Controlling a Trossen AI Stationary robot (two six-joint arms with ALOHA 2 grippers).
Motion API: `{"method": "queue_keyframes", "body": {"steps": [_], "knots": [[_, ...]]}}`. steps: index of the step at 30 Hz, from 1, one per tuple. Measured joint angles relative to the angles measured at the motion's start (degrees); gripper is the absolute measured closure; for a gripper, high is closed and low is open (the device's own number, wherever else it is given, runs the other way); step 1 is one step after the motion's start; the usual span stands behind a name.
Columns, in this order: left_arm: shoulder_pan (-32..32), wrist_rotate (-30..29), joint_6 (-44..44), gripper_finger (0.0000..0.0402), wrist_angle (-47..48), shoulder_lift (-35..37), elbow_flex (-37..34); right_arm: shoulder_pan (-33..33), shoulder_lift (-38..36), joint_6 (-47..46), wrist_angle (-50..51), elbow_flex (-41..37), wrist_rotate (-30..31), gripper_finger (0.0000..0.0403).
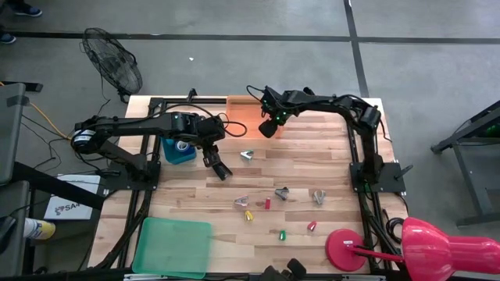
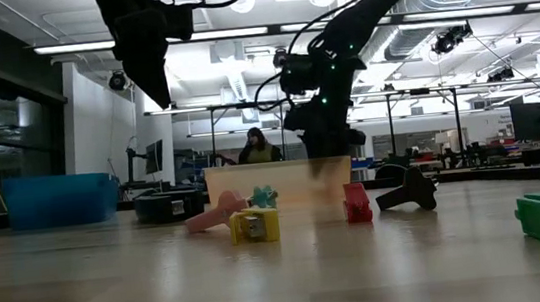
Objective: Pick and place Stapler, Stapler remover, tape
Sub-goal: Put the red stapler into the orange bin
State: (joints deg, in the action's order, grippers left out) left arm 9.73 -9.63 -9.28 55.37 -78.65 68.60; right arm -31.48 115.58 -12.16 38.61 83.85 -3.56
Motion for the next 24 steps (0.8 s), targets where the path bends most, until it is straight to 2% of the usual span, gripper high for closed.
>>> {"method": "queue_keyframes", "body": {"steps": [14, 24], "knots": [[0.0, 0.0, 0.0, 0.0238, 0.0, 0.0, 0.0, 0.8, -12.0, -2.8, 6.1, 0.1, 1.1, 0.0217], [0.0, 0.0, 0.0, 0.0238, 0.0, 0.0, 0.0, 9.3, -19.3, 3.0, 16.2, 0.1, -1.1, 0.0217]]}}
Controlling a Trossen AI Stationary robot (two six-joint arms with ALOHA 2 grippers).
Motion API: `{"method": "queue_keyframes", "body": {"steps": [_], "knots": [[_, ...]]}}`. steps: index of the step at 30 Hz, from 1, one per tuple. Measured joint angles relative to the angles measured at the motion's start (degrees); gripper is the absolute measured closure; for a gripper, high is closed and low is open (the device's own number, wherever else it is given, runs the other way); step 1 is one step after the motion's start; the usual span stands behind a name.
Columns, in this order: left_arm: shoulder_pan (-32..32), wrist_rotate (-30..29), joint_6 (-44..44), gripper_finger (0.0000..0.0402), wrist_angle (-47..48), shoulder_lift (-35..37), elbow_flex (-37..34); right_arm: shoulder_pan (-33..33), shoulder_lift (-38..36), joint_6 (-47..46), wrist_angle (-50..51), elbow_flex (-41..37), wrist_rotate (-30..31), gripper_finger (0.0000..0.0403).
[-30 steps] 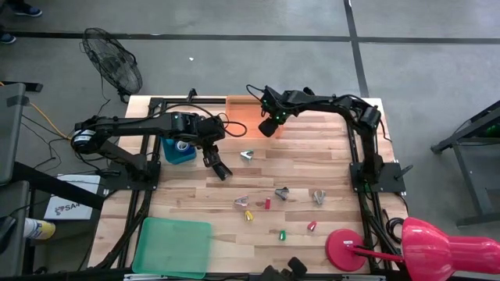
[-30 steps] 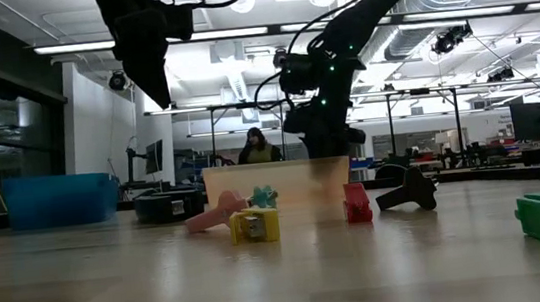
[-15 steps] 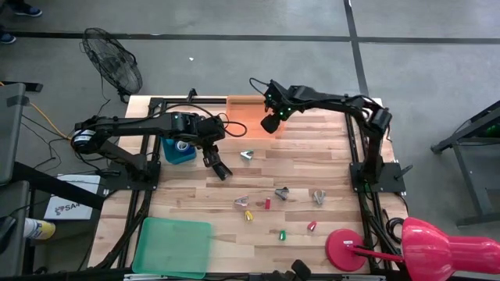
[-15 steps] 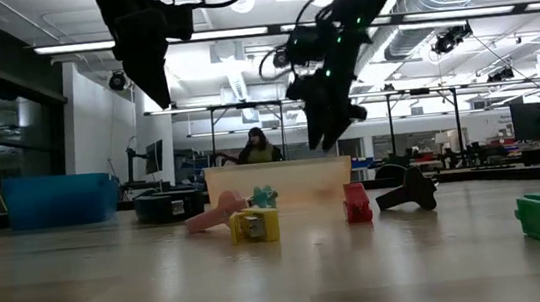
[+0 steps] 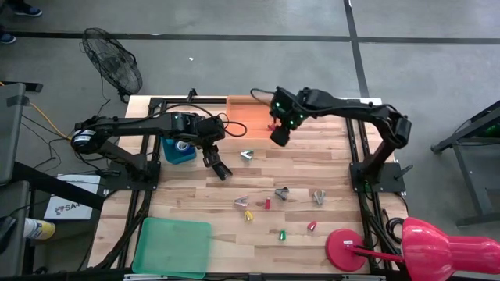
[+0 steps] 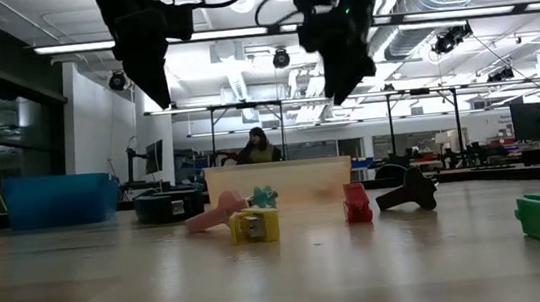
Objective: Pick and place Stapler, Stapler remover, tape
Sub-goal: Put the red stapler into the orange bin
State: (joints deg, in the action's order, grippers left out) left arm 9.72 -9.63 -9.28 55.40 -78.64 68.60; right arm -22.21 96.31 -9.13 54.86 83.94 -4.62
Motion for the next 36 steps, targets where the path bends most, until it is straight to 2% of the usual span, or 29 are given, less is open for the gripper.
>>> {"method": "queue_keyframes", "body": {"steps": [3, 10, 20, 28, 36], "knots": [[0.0, 0.0, 0.0, 0.0238, 0.0, 0.0, 0.0, 3.1, -1.3, -2.7, 3.1, 0.0, -0.2, 0.0217], [0.0, 0.0, 0.0, 0.0238, 0.0, 0.0, 0.0, 11.7, -1.7, -20.8, 7.9, -0.3, -2.0, 0.0217], [0.0, 0.0, 0.0, 0.0238, 0.0, 0.0, 0.0, 27.3, -1.8, -54.4, 7.3, -8.8, -2.4, 0.0217], [0.0, 0.0, 1.9, 0.0238, 0.0, 0.0, 0.0, 40.2, -1.7, -81.4, 0.2, -17.0, -2.4, 0.0217], [0.0, 0.1, 2.0, 0.0238, 0.0, 0.0, 0.0, 49.8, -1.7, -108.7, -2.6, -20.0, 3.4, 0.0217]]}}
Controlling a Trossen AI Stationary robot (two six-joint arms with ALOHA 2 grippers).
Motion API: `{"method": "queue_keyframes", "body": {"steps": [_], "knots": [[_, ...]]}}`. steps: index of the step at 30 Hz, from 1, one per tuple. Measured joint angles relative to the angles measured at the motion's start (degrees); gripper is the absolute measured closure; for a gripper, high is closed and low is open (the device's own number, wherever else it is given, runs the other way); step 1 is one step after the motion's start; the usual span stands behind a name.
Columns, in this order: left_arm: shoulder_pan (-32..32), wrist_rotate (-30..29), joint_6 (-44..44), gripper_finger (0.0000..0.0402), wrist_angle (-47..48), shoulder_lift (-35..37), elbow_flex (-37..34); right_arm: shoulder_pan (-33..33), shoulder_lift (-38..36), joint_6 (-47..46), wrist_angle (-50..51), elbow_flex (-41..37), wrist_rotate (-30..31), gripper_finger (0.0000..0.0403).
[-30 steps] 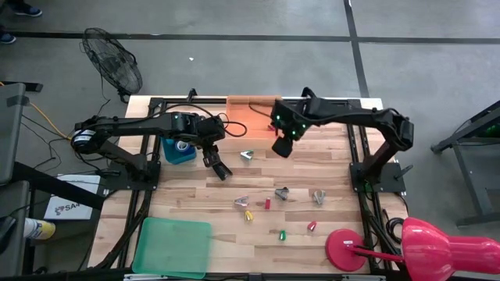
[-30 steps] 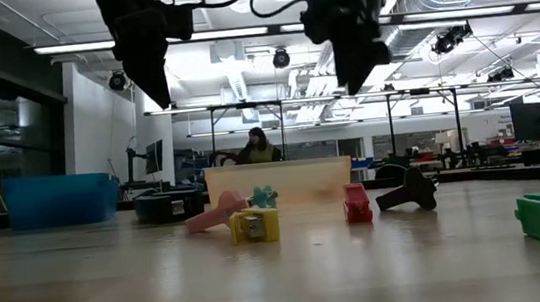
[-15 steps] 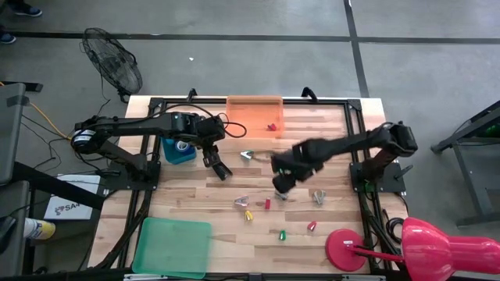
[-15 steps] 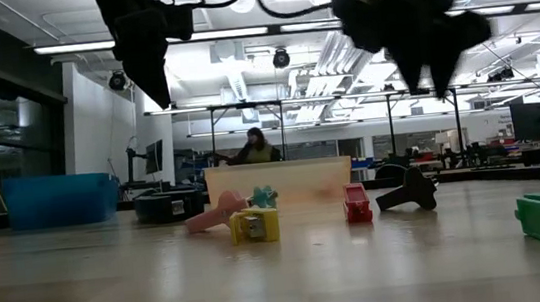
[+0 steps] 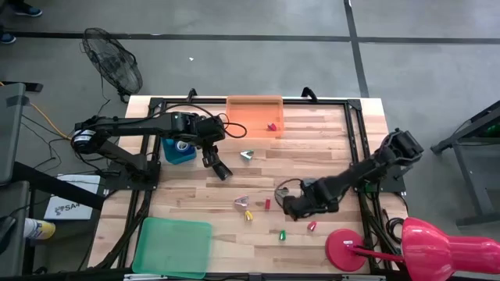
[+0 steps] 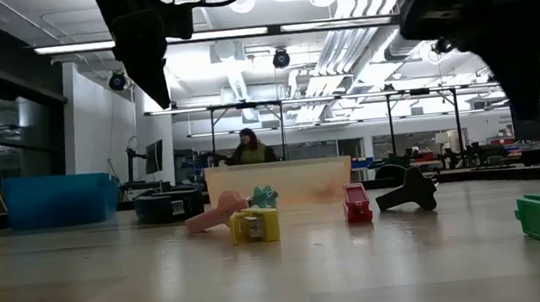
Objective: Pick and place Stapler, Stapler remover, tape
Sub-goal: Put the red stapler into the orange bin
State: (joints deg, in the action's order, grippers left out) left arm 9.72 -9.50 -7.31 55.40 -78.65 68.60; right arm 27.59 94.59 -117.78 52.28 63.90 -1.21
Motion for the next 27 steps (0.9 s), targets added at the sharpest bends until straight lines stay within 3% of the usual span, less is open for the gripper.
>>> {"method": "queue_keyframes", "body": {"steps": [5, 20, 27], "knots": [[0.0, 0.0, 0.0, 0.0238, 0.0, 0.0, 0.0, 4.8, 0.0, -10.8, -1.3, -1.5, 0.8, 0.0217], [0.0, 0.1, 1.1, 0.0238, 0.0, 0.0, 0.0, 6.2, 0.3, -13.4, -6.5, -7.4, -4.7, 0.0217], [0.0, 0.1, 1.1, 0.0238, 0.0, 0.0, 0.0, 6.2, 0.3, -13.6, -11.0, -9.0, -3.2, 0.0217]]}}
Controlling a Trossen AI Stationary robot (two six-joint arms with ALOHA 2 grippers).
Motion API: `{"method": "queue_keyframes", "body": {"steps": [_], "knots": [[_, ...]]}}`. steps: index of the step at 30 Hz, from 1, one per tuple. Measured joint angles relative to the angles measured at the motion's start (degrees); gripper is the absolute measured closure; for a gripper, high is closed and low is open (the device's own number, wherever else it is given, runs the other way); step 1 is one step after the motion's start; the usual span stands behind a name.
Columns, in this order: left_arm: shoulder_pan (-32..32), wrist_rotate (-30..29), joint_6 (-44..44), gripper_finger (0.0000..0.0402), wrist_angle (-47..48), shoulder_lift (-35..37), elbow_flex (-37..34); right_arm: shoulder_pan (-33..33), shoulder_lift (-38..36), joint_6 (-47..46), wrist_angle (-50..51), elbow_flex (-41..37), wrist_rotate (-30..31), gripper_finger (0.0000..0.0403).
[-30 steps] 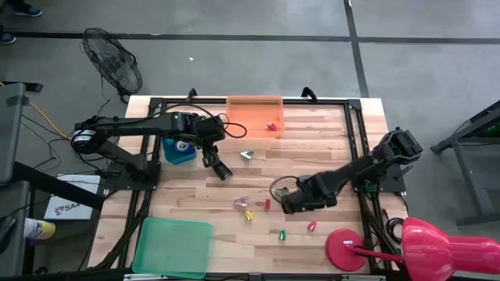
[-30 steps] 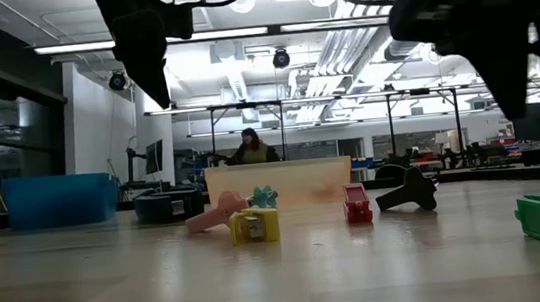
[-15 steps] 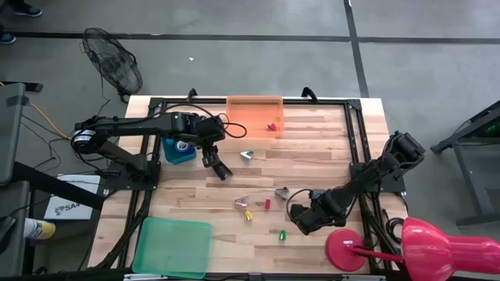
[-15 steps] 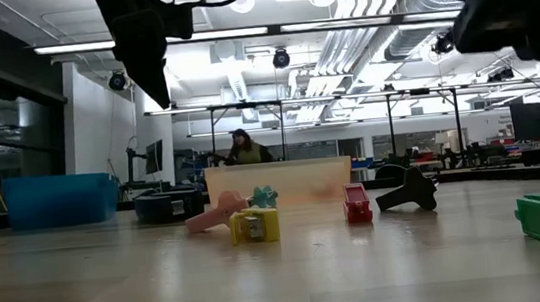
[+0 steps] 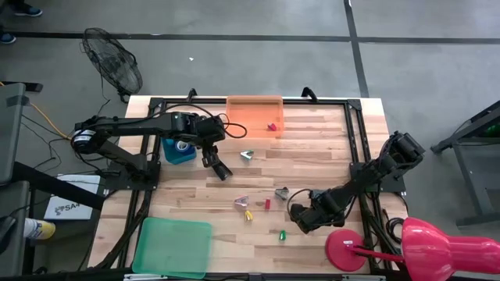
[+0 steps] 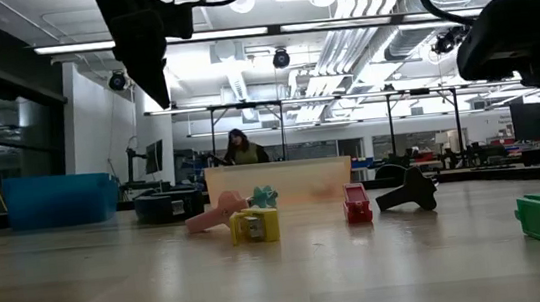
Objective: Pick and place Stapler, Stapler remover, tape
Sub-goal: Put the red stapler into the orange bin
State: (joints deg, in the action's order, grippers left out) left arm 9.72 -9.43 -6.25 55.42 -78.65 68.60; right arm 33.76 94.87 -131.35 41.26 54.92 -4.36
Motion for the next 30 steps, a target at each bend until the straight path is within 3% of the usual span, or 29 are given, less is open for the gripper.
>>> {"method": "queue_keyframes", "body": {"steps": [14, 30], "knots": [[0.0, 0.0, 0.0, 0.0238, 0.0, 0.0, 0.0, 0.8, 0.1, -0.2, -0.7, 0.0, -2.7, 0.0217], [0.0, 0.0, 0.6, 0.0238, 0.0, 0.0, 0.0, 0.8, 5.9, 0.2, -5.5, 0.2, -3.2, 0.0227]]}}
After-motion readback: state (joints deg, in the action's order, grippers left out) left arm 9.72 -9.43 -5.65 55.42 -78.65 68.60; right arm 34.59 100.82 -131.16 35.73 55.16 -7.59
